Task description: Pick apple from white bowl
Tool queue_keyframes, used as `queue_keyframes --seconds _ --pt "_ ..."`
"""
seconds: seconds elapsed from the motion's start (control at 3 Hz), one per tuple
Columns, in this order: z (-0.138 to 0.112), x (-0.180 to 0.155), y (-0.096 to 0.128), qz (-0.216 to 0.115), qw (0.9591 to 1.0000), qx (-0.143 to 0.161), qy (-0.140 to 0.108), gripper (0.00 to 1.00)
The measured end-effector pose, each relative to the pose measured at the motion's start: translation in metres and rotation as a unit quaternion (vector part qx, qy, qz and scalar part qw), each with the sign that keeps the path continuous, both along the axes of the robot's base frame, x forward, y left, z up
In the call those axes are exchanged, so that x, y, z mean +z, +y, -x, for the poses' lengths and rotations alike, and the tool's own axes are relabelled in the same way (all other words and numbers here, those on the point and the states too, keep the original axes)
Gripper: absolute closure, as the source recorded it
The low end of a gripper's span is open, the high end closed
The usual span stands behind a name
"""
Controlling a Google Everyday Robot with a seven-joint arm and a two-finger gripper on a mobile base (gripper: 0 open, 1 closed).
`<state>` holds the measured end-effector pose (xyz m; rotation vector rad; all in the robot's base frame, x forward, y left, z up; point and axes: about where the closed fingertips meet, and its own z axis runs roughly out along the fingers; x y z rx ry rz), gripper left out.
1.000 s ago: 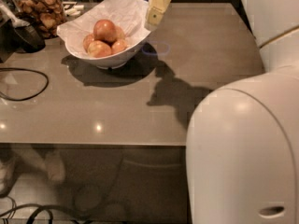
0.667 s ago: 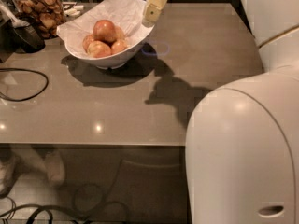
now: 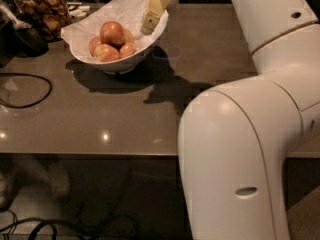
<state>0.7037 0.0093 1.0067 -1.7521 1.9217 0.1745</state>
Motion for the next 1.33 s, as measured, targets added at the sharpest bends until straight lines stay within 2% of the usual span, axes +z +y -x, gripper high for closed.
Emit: queue_keyframes --seconds 0.33,1.33 --pt "-0.015 -0.011 0.02 -0.001 1.0 0.007 0.006 0.07" --pt "-0.029 -0.016 0.071 0.016 0.9992 0.036 -0.01 0.07"
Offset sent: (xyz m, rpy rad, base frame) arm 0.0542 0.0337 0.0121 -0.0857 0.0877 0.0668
